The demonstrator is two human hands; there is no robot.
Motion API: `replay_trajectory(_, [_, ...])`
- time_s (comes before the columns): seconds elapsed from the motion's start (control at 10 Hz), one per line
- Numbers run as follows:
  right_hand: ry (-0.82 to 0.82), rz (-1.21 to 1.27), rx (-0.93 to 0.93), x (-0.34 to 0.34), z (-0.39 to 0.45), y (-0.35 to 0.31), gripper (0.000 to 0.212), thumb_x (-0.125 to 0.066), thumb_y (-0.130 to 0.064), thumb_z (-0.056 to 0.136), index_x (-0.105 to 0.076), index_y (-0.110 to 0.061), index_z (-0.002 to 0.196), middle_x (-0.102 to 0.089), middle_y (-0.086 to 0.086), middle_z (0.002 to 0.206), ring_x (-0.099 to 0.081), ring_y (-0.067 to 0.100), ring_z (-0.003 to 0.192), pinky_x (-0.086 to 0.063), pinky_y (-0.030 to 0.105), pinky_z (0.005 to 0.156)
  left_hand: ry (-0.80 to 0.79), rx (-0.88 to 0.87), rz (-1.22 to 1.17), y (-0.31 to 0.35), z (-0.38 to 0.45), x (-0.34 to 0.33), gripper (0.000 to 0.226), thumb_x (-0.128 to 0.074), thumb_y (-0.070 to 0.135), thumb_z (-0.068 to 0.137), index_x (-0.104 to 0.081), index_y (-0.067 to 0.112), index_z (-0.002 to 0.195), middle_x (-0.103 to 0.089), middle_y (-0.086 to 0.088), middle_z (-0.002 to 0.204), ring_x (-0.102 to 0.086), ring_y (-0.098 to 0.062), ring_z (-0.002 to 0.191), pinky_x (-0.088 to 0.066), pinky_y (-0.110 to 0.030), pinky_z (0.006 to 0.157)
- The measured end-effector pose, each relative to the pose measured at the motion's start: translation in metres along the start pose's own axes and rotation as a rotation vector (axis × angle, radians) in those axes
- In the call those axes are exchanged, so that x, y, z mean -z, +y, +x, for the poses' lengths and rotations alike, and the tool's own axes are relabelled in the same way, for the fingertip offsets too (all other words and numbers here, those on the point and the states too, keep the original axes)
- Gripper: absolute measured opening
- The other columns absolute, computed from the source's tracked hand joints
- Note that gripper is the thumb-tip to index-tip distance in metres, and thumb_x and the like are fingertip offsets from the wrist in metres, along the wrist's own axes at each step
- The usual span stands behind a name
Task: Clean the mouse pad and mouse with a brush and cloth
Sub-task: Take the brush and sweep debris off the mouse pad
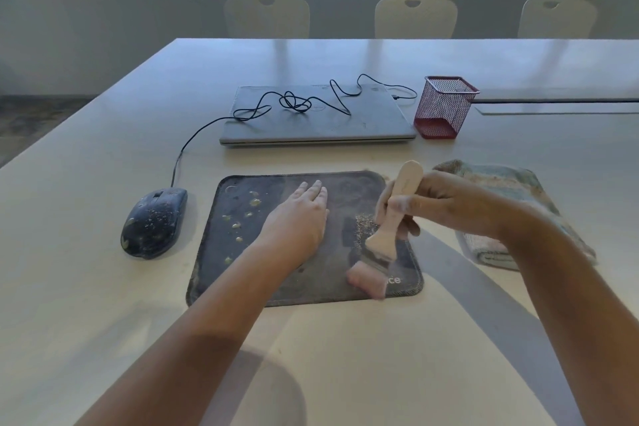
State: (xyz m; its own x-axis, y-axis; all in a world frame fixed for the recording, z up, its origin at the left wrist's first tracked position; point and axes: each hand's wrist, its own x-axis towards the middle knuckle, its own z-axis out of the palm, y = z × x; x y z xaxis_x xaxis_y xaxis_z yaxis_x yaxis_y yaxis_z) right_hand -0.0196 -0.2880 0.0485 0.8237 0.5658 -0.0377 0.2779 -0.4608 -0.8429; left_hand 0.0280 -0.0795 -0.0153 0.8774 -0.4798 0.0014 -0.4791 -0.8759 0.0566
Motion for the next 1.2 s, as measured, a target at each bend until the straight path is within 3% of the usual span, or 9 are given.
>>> replay_trajectory(0.1, [0.152,-0.041,-0.061,0.012,-0.008,0.003,0.034,-0.042,-0.003,0.095,-0.066,-0.013,0.075,-0.062,-0.001,0.065,-0.054,0.013,0.059,-0.043,0.025,0.061,-0.001,0.004,-0.004,0.0,0.0,0.001,0.049,-0.02,0.022,0.102,-0.01,0.006,0.146,-0.008,-0.008,0.156,-0.005,-0.02,0.144,-0.004,-0.025,0.114])
replay_trajectory(0.4, [0.084,-0.042,-0.021,0.012,-0.014,-0.004,0.029,-0.045,-0.014,0.089,-0.07,-0.01,0.075,-0.052,-0.007,0.055,-0.039,0.004,0.051,-0.032,0.012,0.052,-0.042,0.024,-0.031,0.0,0.001,0.001,0.049,-0.02,0.022,0.102,-0.007,0.006,0.147,-0.004,-0.006,0.157,-0.002,-0.019,0.144,-0.004,-0.025,0.114])
replay_trajectory(0.6, [0.267,0.056,-0.035,0.02,-0.018,0.0,0.037,-0.04,0.0,0.093,-0.062,-0.008,0.064,-0.053,-0.003,0.058,-0.038,0.003,0.047,-0.031,0.013,0.048,-0.034,0.025,-0.056,-0.001,0.002,0.0,0.049,-0.021,0.022,0.102,-0.008,0.006,0.147,-0.005,-0.006,0.157,-0.003,-0.019,0.144,-0.005,-0.026,0.115])
replay_trajectory(0.7, [0.092,0.115,-0.038,0.016,-0.018,-0.004,0.031,-0.039,-0.011,0.086,-0.059,-0.009,0.063,-0.058,-0.003,0.061,-0.042,0.005,0.048,-0.035,0.011,0.05,-0.029,0.027,-0.054,0.0,0.001,0.0,0.049,-0.021,0.022,0.102,-0.008,0.006,0.146,-0.005,-0.007,0.157,-0.003,-0.018,0.144,-0.005,-0.025,0.114])
replay_trajectory(0.8, [0.072,-0.007,-0.132,0.015,-0.014,0.002,0.035,-0.041,-0.011,0.091,-0.059,-0.011,0.061,-0.054,0.002,0.061,-0.04,0.01,0.049,-0.034,0.015,0.05,-0.024,0.024,-0.055,0.0,0.002,0.0,0.049,-0.021,0.022,0.102,-0.008,0.006,0.146,-0.005,-0.007,0.157,-0.004,-0.018,0.144,-0.005,-0.025,0.114])
replay_trajectory(0.9, [0.331,-0.113,-0.173,0.017,-0.01,0.01,0.039,-0.039,-0.003,0.094,-0.055,-0.012,0.059,-0.043,0.001,0.054,-0.036,0.011,0.048,-0.03,0.019,0.048,-0.025,0.029,-0.068,0.0,0.003,0.0,0.049,-0.021,0.022,0.102,-0.008,0.006,0.146,-0.006,-0.006,0.157,-0.003,-0.018,0.144,-0.005,-0.025,0.115])
replay_trajectory(1.0, [0.434,-0.041,-0.092,0.02,-0.011,0.009,0.04,-0.039,-0.005,0.095,-0.054,-0.014,0.059,-0.042,-0.007,0.05,-0.037,0.006,0.045,-0.03,0.015,0.045,-0.022,0.025,-0.064,0.0,0.002,-0.001,0.049,-0.021,0.022,0.101,-0.009,0.006,0.146,-0.006,-0.006,0.157,-0.004,-0.018,0.144,-0.005,-0.025,0.115])
replay_trajectory(1.1, [0.315,0.04,-0.072,0.012,-0.01,0.004,0.033,-0.04,-0.016,0.09,-0.053,-0.013,0.06,-0.045,-0.008,0.047,-0.037,0.001,0.042,-0.03,0.01,0.044,-0.011,0.018,-0.064,0.0,0.002,-0.001,0.049,-0.022,0.022,0.101,-0.01,0.006,0.146,-0.007,-0.007,0.156,-0.005,-0.018,0.144,-0.005,-0.025,0.115])
replay_trajectory(1.2, [0.299,-0.017,-0.108,0.005,-0.005,0.006,0.036,-0.042,-0.008,0.094,-0.053,-0.012,0.059,-0.043,-0.008,0.05,-0.036,0.002,0.042,-0.03,0.01,0.044,-0.011,0.018,-0.061,-0.001,0.002,-0.002,0.049,-0.022,0.022,0.102,-0.009,0.006,0.146,-0.007,-0.007,0.156,-0.005,-0.018,0.144,-0.004,-0.025,0.115])
